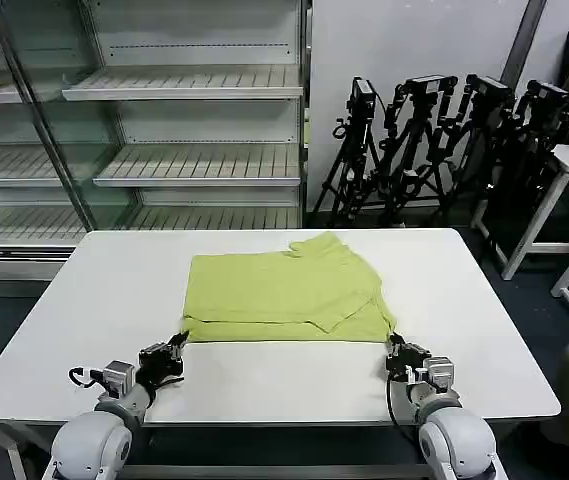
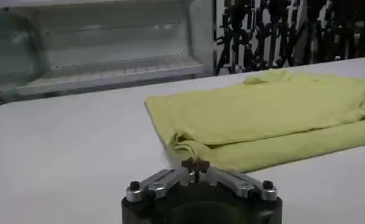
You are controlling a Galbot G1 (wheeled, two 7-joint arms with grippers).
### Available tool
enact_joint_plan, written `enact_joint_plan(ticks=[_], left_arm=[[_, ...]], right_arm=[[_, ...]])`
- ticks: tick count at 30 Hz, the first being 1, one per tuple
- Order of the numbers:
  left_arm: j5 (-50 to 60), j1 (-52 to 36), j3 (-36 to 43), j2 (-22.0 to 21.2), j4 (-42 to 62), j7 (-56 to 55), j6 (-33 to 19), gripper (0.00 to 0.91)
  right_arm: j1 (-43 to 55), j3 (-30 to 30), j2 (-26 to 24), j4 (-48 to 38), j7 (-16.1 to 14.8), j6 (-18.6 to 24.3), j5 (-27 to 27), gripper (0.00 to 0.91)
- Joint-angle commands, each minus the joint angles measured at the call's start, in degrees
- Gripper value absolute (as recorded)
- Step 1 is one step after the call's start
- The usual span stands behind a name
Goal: Fold and organize the clothes.
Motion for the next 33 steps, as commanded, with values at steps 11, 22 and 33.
enact_joint_plan(ticks=[11, 22, 33], left_arm=[[0.0, 9.7, -2.5, -0.9, -6.9, 0.5, -2.2, 0.010], [1.0, 17.1, -4.9, -1.4, -9.1, 1.7, -3.8, 0.020], [1.0, 19.8, -5.3, -2.0, -10.8, 1.3, -3.6, 0.010]], right_arm=[[-17.8, 1.5, 0.9, 14.2, -0.4, 4.6, -6.0, 0.000], [-26.9, 2.2, 1.9, 21.3, -0.5, 7.2, -11.2, 0.000], [-28.8, 3.6, 1.8, 20.9, -1.0, 8.1, -12.8, 0.000]])
